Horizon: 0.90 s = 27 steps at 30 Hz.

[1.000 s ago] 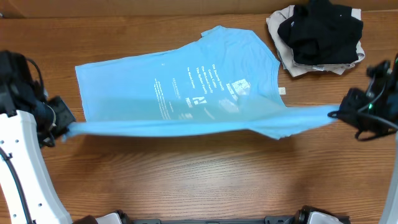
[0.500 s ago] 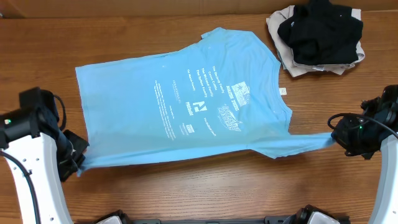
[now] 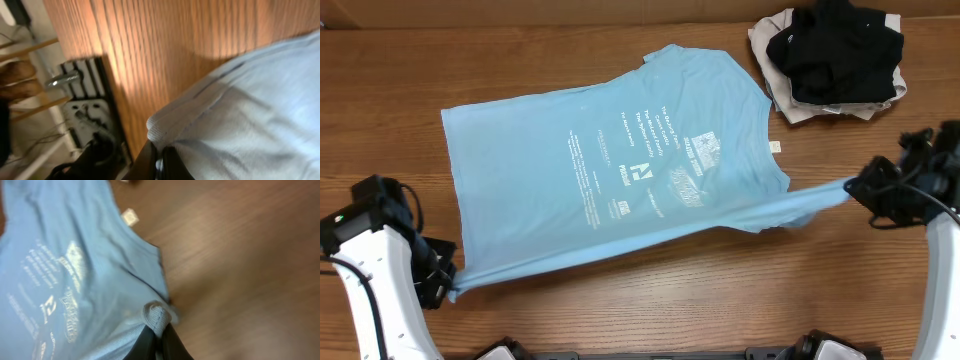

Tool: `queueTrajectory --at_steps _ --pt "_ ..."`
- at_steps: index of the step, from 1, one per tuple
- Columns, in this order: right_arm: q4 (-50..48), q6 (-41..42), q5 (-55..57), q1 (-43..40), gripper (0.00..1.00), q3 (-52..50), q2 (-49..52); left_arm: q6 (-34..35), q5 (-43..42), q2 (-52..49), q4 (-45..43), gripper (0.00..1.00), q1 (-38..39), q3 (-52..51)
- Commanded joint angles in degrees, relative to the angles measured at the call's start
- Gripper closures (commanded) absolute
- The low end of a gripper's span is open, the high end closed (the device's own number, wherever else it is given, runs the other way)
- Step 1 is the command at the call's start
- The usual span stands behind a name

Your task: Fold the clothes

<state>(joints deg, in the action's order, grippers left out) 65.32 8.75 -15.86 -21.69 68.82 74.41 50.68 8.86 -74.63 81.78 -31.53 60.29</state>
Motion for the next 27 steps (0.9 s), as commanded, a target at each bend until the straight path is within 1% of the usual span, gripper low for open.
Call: queueTrajectory --at_steps 1,4,7,13,16,18,20,25,27 --pt "-3.8 -0.07 -0.66 4.35 0.96 0.2 2.43 0.79 3.34 0.66 -3.23 0.96 -1.55 -0.22" --pt "-7.39 0.31 -0.74 8.46 0.96 0.22 4.92 0.31 3.17 0.66 -6.45 0.96 -0.61 -0.22" --pt "-10.73 1.05 -0.5 10.75 0.96 0.26 7.63 0.24 3.34 0.61 -9.01 0.96 1.29 -0.22" --pt "-15.1 1.75 -0.28 11.08 0.96 0.31 11.04 -1.11 3.56 -0.72 -14.51 0.96 5.7 -0.22" --pt "-15.15 1.73 -0.28 11.06 0.96 1.27 10.99 -3.32 3.54 -1.57 -16.9 0.96 7.69 -0.2" --pt "-12.83 1.38 -0.26 10.99 0.96 4.04 10.91 -7.72 3.04 -1.6 -17.42 0.96 8.48 0.11" --pt "-9.07 0.28 -0.26 10.67 0.96 7.65 10.64 -11.54 1.55 -1.57 -15.8 0.96 8.7 1.4" --pt "6.49 -1.51 4.52 8.81 0.96 17.86 8.92 -12.13 0.87 -0.22 -5.35 0.96 8.68 4.92" --pt "11.32 -1.53 6.49 7.54 0.96 19.43 7.26 -12.11 0.04 1.14 -2.43 0.96 8.68 4.94"
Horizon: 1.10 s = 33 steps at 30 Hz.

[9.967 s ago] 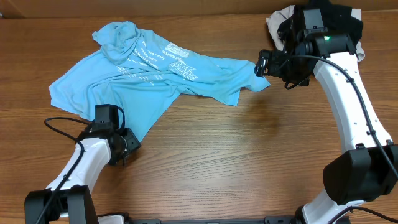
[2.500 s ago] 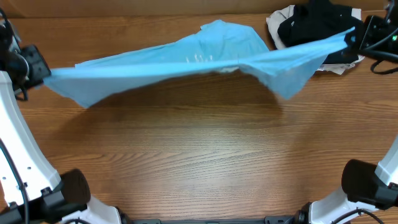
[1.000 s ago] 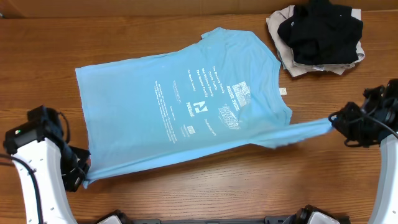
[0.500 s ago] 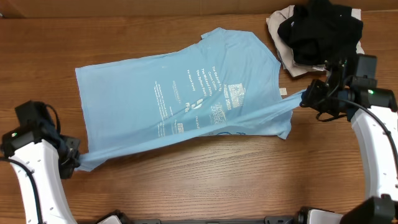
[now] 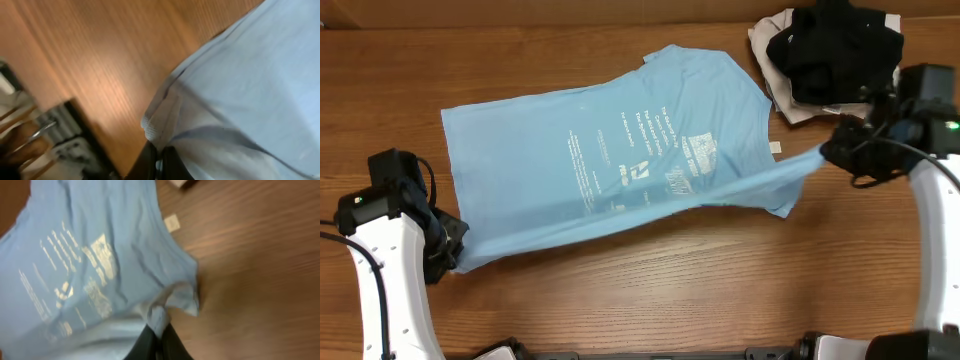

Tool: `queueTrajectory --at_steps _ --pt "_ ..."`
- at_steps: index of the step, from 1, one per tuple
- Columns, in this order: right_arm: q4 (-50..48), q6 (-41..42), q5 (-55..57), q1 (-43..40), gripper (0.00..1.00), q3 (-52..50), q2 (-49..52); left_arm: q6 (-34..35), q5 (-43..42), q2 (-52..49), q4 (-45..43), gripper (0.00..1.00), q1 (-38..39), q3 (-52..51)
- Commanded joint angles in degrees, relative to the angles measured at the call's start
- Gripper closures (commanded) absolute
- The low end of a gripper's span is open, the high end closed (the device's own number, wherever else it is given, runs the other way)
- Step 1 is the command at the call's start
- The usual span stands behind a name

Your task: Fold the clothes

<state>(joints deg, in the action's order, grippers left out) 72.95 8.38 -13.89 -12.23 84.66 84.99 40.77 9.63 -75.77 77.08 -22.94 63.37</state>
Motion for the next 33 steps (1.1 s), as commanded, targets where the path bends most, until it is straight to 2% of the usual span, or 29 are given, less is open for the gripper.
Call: queueTrajectory --at_steps 1,9,16,23,33 --pt "5.46 -1.29 5.09 -2.69 0.96 3.58 -4.42 -2.16 -1.42 2.82 3.54 0.96 0.11 1.84" --pt "13.31 -2.45 5.57 -8.72 0.96 0.5 -6.88 -1.6 -3.54 3.69 9.09 0.96 0.09 0.92" --pt "12.66 -2.4 6.36 -10.45 0.96 -6.01 -6.82 3.61 -3.52 3.69 9.01 0.96 0.09 -2.54" --pt "4.9 -2.43 5.7 -9.16 0.96 -6.6 -5.62 4.2 -3.72 3.67 1.31 0.96 0.11 -8.26" --pt "-5.84 -2.38 5.7 -0.83 0.96 -6.6 1.25 5.14 -1.9 2.75 -12.68 0.96 0.09 -13.77"
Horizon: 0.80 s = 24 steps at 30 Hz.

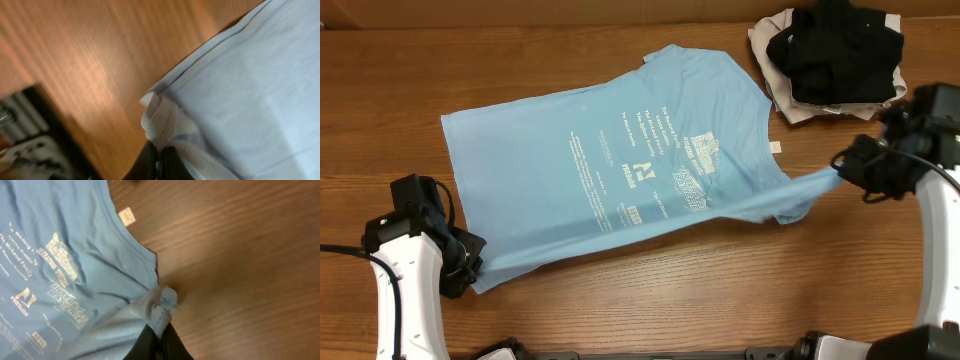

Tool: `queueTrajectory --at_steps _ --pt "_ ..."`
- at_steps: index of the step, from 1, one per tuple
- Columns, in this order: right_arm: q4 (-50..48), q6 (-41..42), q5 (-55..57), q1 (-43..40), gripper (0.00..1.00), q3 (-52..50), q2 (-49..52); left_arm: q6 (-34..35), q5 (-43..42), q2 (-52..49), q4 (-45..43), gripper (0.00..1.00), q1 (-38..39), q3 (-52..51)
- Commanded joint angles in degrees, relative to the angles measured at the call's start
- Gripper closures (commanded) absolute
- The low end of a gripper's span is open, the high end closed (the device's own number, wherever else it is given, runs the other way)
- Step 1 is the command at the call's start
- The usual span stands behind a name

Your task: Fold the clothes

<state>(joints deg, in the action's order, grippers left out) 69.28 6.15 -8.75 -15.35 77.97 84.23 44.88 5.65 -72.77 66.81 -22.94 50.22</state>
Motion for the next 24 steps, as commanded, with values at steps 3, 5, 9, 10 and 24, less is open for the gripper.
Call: queueTrajectory --at_steps 3,5,9,10,24 --pt "-5.77 0.09 0.52 4.5 0.96 0.09 4.35 1.01 2.36 -0.72 -5.81 0.96 0.11 -0.63" --pt "-7.56 0.11 0.55 5.35 0.96 0.09 5.64 1.01 2.4 -1.22 -7.8 0.96 0.11 -0.63" --pt "-11.82 0.07 0.52 6.56 0.96 0.09 8.15 0.98 2.67 -3.89 -10.45 0.96 0.11 -0.63" --pt "-12.68 0.04 0.55 6.69 0.96 0.09 8.59 0.98 2.89 -4.76 -10.78 0.96 0.11 -0.63" --pt "-21.46 -0.39 0.15 9.94 0.96 0.09 16.68 0.98 5.03 -16.87 -21.88 0.96 0.11 -0.63"
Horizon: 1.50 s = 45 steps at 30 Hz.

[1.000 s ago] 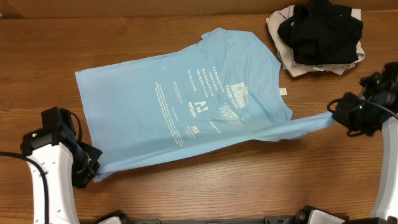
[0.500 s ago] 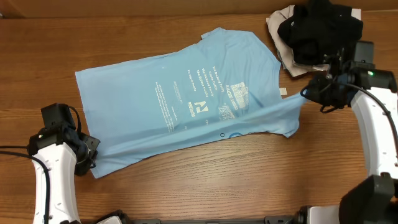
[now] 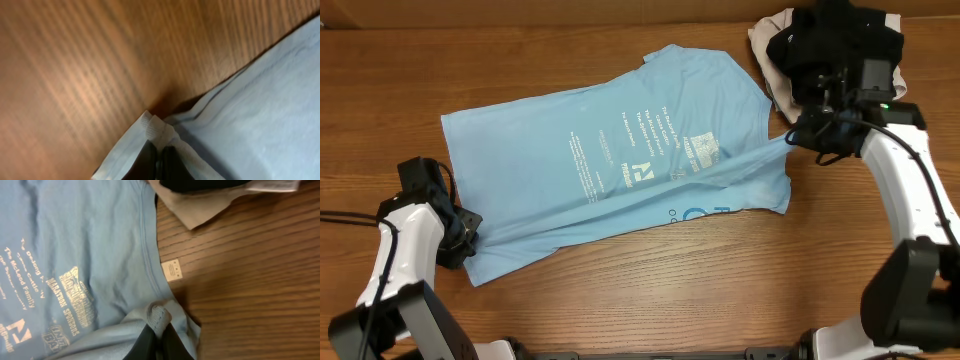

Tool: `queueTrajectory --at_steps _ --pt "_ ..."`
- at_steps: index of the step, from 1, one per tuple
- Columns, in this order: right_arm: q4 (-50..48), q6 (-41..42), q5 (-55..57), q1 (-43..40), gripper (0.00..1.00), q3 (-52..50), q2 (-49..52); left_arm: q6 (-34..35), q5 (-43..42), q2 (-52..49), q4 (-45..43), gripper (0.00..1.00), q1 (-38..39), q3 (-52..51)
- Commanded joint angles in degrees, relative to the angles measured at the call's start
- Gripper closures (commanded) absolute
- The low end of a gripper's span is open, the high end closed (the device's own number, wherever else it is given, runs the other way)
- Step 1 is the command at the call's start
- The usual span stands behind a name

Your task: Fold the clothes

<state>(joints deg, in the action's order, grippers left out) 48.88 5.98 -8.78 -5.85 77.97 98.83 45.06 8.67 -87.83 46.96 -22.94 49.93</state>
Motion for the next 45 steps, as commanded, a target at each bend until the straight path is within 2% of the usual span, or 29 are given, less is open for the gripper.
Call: queueTrajectory --at_steps 1,8,11,15,20,23,26,45 --pt "-1.62 -0.2 0.15 0.46 0.96 0.09 2.67 0.83 2.01 -2.34 -2.95 0.96 0.11 -0.35" --pt "-4.92 -0.22 0.17 0.46 0.96 0.09 4.09 0.81 1.53 -4.04 -9.4 0.96 0.11 -0.31" --pt "-5.81 -0.2 0.17 0.48 0.96 0.09 4.07 -2.34 -3.67 -3.91 -9.38 0.96 0.15 2.27" --pt "-5.51 -0.2 0.17 0.48 0.96 0.09 4.09 -6.71 -6.03 -3.91 -1.07 0.96 0.15 8.31" --pt "-5.29 -0.2 0.15 0.48 0.96 0.09 4.07 -7.45 -0.74 -3.87 13.46 0.96 0.15 17.66" --pt "-5.2 -0.22 0.17 0.48 0.96 0.09 4.07 -9.94 0.94 -3.87 16.24 0.96 0.15 20.74" --pt "-5.38 -0.22 0.17 0.48 0.96 0.09 4.09 -11.72 0.94 -3.96 15.47 0.96 0.15 20.72" --pt "-9.66 -1.99 -0.76 0.48 0.96 0.09 4.07 -11.65 1.01 -12.76 3.93 0.96 0.52 18.29"
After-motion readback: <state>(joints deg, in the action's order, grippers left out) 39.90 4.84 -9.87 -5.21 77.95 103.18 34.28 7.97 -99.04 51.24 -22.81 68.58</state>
